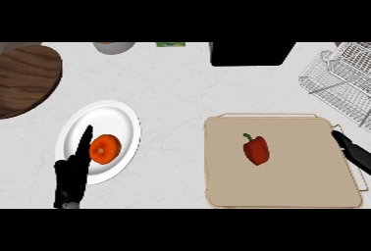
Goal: Pick the bell pepper from the tray and place it in the tiered basket
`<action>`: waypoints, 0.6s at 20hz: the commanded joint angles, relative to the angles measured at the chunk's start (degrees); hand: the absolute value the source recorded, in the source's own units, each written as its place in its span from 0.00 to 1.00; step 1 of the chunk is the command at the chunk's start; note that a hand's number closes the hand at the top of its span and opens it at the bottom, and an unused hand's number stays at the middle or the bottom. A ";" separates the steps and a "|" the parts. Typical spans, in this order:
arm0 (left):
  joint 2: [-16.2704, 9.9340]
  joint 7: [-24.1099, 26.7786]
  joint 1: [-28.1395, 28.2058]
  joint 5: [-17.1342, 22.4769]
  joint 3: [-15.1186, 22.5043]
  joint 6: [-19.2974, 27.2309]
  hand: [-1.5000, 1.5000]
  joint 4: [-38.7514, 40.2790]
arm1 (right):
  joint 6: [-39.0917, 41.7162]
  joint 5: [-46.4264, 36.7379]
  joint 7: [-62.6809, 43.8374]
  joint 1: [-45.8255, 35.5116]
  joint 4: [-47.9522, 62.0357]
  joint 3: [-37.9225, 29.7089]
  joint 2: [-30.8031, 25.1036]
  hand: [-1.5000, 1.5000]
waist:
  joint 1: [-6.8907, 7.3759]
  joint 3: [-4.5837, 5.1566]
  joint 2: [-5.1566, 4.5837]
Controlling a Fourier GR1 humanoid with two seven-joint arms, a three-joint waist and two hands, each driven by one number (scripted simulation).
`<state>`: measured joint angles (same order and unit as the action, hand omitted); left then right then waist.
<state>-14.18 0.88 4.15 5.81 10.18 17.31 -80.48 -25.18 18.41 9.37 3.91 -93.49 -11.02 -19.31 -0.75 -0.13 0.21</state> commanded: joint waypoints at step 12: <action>1.04 -2.46 1.34 -1.13 1.54 0.21 0.50 -1.53 | 9.28 -22.00 -42.73 9.79 -23.01 18.80 -27.80 0.00 | 1.09 0.53 -0.22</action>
<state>-13.12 -0.69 5.24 4.17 11.45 18.55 -82.51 -16.75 3.21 -22.61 13.16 -111.30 3.59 -41.23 0.02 0.15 0.27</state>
